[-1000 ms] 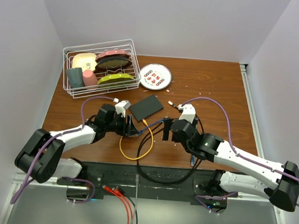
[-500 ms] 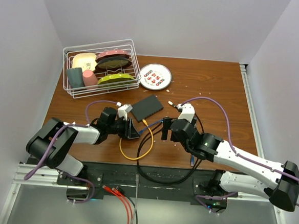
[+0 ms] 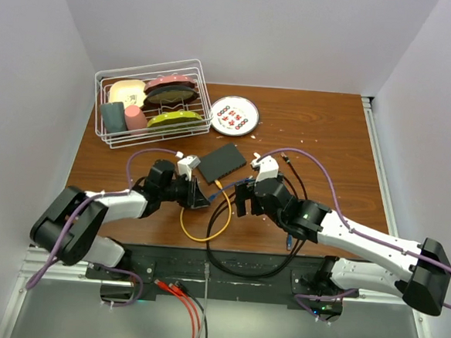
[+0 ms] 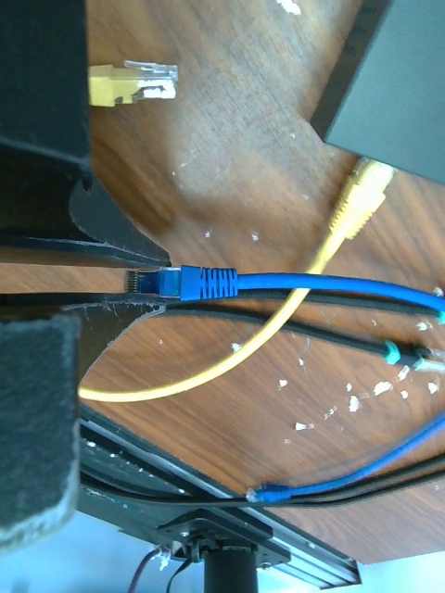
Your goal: Insert the plug into the switch port
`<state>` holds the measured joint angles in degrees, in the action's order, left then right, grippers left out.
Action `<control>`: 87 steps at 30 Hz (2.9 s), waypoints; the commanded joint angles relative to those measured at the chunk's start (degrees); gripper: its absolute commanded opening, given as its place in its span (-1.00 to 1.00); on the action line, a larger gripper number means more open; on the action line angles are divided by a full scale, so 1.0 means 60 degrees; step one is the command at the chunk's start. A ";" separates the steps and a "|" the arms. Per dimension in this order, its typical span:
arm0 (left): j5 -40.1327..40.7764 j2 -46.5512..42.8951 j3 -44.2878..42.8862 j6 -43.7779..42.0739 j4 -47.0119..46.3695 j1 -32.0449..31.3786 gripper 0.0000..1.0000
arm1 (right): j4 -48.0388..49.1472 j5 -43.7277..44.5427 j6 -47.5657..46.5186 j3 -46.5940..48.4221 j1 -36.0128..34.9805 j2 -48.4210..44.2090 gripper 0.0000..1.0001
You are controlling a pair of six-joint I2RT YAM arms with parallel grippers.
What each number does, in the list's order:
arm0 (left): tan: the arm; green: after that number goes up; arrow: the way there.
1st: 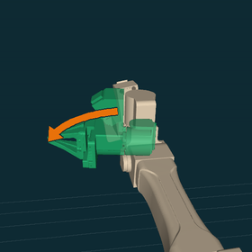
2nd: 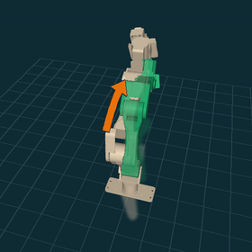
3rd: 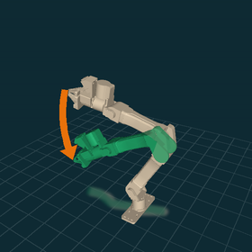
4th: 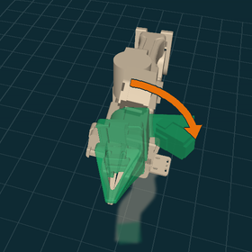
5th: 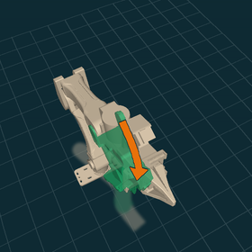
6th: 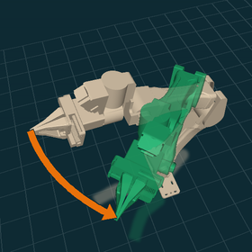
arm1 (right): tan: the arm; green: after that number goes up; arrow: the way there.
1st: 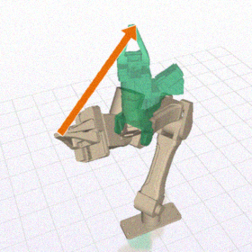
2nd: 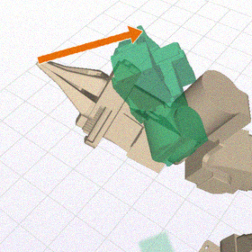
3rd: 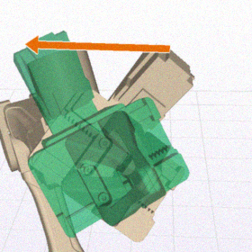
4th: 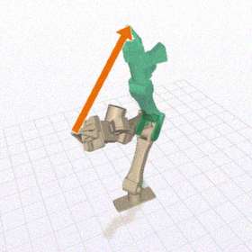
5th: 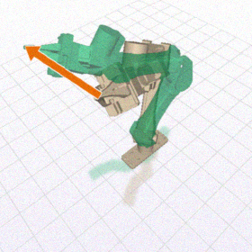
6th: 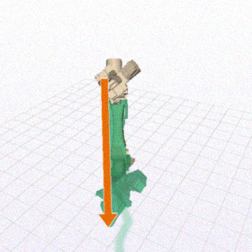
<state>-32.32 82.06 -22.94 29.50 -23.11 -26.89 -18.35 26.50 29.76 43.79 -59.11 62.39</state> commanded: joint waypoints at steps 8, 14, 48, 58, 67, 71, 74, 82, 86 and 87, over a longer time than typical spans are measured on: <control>-0.0341 -0.2089 -0.1640 -0.1166 0.2474 -0.0336 -1.00 | 0.1827 -0.4371 -0.4898 0.1212 0.0023 -0.0334 0.87; 0.0359 -0.2690 -0.2927 -0.1736 0.4566 -0.0571 -1.00 | 0.1521 -0.5764 -0.5953 0.2090 0.0155 -0.0584 0.88; -0.1514 -0.5445 -0.3633 -0.4858 0.6972 -0.1245 -1.00 | -0.0824 -0.9734 -0.7626 0.4376 0.1502 0.1936 0.26; -0.1426 -0.5459 -0.3618 -0.4857 0.6973 -0.1245 -1.00 | -0.0838 -0.9939 -0.7640 0.4215 0.1678 0.1979 -0.16; -0.1367 -0.5415 -0.3589 -0.4828 0.6972 -0.1245 -1.00 | -0.0897 -1.0159 -0.7596 0.4244 0.1722 0.2214 -0.45; -0.1323 -0.5415 -0.3618 -0.4814 0.6972 -0.1245 -1.00 | -0.0824 -1.0247 -0.7451 0.4288 0.1722 0.2433 -0.67; -0.1235 -0.5517 -0.3589 -0.4755 0.6929 -0.1245 -1.00 | -0.0795 -1.0378 -0.7260 0.4376 0.1766 0.2594 -0.85; -0.0271 -0.5737 -0.3647 -0.4623 0.6958 -0.1230 -0.89 | 0.0201 -1.0291 -0.6397 0.3835 0.1781 0.2478 -1.00; 0.0667 -0.5942 -0.3764 -0.4317 0.7031 -0.1245 -0.21 | 0.0742 -1.0101 -0.6030 0.3440 0.1781 0.2258 -1.00; 0.1017 -0.6015 -0.3808 -0.4156 0.7031 -0.1245 -0.01 | 0.0816 -1.0014 -0.5957 0.3294 0.1781 0.2214 -1.00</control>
<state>-33.01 48.07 -44.14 1.06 21.93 -34.20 -18.55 -35.83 -9.91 65.82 -48.45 77.69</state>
